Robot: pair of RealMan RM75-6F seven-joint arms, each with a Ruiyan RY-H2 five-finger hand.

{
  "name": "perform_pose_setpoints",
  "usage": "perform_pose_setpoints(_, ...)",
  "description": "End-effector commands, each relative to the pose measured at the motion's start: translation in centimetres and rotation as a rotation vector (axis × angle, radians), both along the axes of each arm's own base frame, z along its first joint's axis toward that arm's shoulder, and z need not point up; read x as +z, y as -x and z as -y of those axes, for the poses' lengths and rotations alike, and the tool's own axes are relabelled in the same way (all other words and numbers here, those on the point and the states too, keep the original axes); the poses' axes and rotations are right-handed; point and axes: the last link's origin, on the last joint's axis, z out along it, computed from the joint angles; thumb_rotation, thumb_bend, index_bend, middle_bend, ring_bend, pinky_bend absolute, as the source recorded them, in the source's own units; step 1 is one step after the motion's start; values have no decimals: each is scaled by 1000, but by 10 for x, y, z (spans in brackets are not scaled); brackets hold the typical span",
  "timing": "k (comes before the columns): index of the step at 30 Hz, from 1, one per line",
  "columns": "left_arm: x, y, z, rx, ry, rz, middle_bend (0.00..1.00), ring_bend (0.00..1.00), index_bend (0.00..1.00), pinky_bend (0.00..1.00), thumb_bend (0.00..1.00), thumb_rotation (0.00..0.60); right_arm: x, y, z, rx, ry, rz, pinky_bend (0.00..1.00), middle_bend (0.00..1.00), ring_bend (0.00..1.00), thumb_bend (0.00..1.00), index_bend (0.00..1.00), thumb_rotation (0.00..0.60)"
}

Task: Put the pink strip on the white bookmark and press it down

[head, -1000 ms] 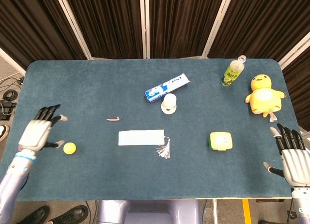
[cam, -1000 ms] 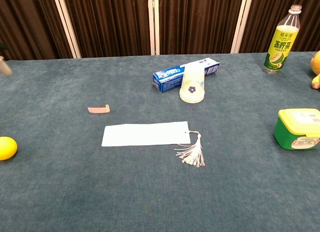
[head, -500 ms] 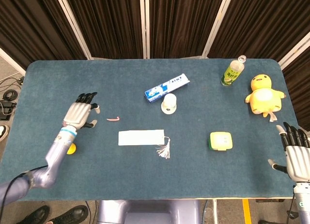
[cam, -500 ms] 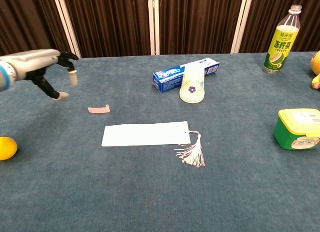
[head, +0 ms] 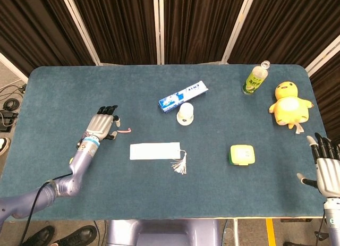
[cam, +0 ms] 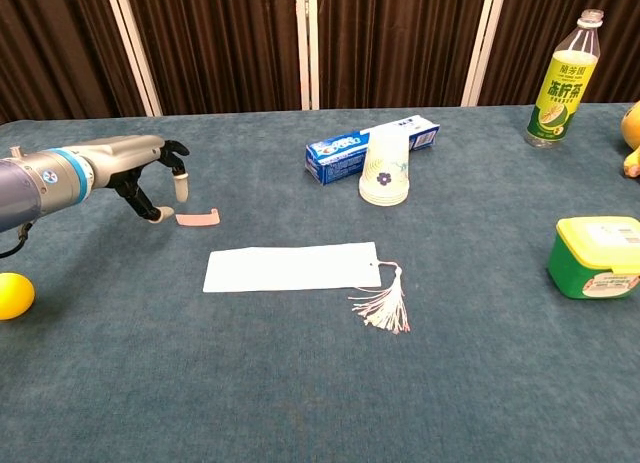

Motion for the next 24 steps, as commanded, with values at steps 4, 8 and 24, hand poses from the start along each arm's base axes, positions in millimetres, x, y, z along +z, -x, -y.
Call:
perform_pose_setpoints(4,-11,2,-2,23,17,-6,0,0,463,0,418,600,0,0,1,0,0,2,0,0,0,0,99,600)
perform_pose_setpoints(8,-14,3,-3,31,16,-6,0,0,465,0,441,600,0,1,2,-2,-1,1,0,0,0,0,100,600)
perform_pose_setpoints(24,-19,-1,-4,30,13,16,0,0,574,0,484,600,0,1,1,-4,-3,9,0,0,0,0,104,600)
